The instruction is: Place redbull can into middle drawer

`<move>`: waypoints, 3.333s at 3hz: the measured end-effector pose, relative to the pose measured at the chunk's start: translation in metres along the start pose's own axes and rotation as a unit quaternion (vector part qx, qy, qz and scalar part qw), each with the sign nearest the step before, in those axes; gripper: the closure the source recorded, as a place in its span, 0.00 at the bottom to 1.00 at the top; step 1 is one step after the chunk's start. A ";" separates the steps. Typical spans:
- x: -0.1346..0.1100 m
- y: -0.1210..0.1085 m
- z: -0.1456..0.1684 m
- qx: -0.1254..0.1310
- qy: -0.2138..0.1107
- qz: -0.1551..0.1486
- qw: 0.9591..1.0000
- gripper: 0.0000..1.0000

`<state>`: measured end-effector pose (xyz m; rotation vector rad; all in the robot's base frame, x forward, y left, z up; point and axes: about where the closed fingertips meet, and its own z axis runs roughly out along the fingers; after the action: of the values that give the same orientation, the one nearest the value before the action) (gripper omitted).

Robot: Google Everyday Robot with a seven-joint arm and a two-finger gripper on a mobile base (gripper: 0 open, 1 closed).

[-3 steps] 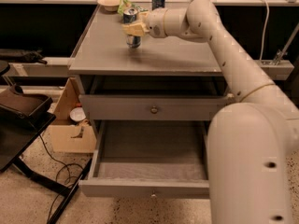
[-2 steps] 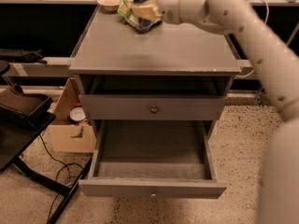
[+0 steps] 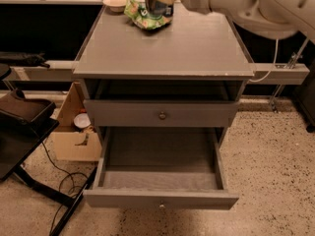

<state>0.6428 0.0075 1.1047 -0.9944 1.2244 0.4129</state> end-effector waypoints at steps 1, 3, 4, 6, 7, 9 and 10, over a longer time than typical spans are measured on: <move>0.023 0.050 -0.063 -0.014 0.074 0.029 0.997 1.00; 0.214 0.108 -0.156 -0.028 0.188 0.089 0.978 1.00; 0.283 0.107 -0.170 0.000 0.161 0.095 0.982 1.00; 0.378 0.128 -0.177 0.019 0.109 0.138 0.984 1.00; 0.378 0.128 -0.177 0.019 0.109 0.139 0.984 1.00; 0.477 0.149 -0.143 -0.015 0.115 0.137 0.984 1.00; 0.525 0.167 -0.126 -0.054 0.111 0.132 0.984 1.00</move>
Offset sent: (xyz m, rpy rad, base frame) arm -0.1294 -0.1568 -0.3068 -0.3226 0.5146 -0.1275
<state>0.6212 -0.1266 0.5561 -0.9919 1.5582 0.5916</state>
